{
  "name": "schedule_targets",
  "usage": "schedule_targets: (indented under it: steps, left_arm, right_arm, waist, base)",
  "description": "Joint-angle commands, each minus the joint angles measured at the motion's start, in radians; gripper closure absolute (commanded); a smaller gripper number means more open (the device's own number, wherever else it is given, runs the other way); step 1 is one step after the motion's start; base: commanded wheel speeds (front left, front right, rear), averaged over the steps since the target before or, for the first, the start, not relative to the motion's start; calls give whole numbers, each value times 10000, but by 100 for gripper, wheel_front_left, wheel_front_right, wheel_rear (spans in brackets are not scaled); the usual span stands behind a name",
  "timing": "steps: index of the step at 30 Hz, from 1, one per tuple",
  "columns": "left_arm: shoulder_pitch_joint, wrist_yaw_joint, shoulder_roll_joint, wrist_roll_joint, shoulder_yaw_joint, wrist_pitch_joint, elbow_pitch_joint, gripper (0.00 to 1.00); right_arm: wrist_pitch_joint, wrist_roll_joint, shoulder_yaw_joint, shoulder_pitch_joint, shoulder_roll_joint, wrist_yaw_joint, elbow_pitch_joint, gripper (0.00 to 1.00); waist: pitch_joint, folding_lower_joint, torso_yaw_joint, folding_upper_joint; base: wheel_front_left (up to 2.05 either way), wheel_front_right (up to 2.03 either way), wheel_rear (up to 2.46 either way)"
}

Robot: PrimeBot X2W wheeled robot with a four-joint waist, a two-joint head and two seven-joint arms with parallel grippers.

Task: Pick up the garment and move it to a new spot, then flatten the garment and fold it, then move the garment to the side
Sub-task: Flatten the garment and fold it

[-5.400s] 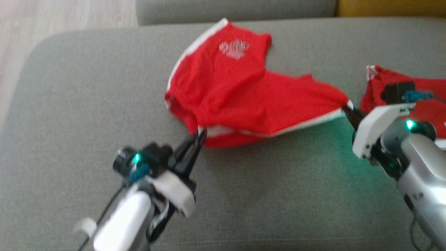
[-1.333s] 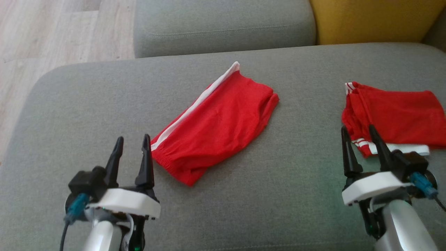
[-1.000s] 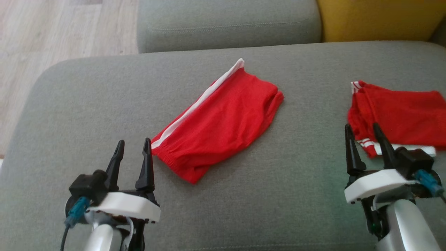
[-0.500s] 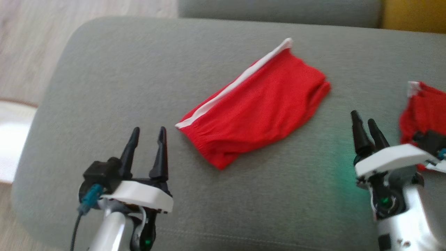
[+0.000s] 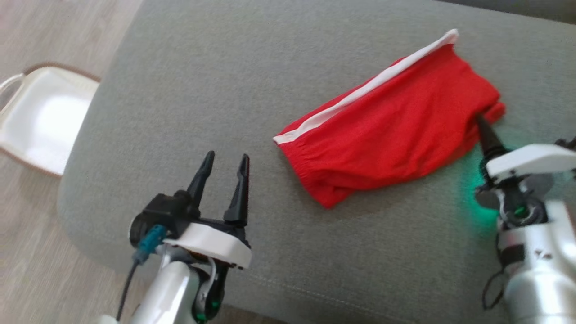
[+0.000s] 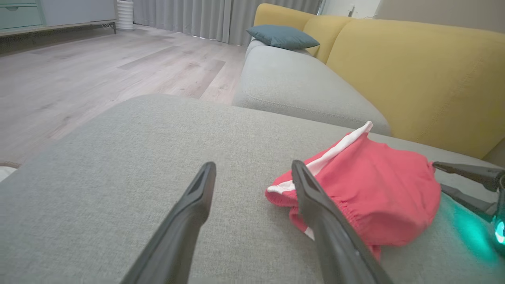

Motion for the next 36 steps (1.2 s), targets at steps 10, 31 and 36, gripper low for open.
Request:
schedule_targets:
  steps: [10,31,36]
  left_arm:
    - [-510,227,36,170,33,-57,-431,0]
    - [-647,421,36,-497,-40,-57,-616,0]
    - [-593,356,36,-360,138,-57,-528,0]
  right_arm:
    - [322,-585,-556,-1274,73,67,1333,0]
    - [155,-1651,-1230,-2758,-272,67,3242,100]
    - [-162,-995,-1254,-2364,-138,67,2719,100]
  waist:
    - [346,0,644,-1]
    - [413,0,670,-1]
    - [86,0,301,-1]
  base:
    - [0,0,0]
    - [0,0,0]
    - [0,0,0]
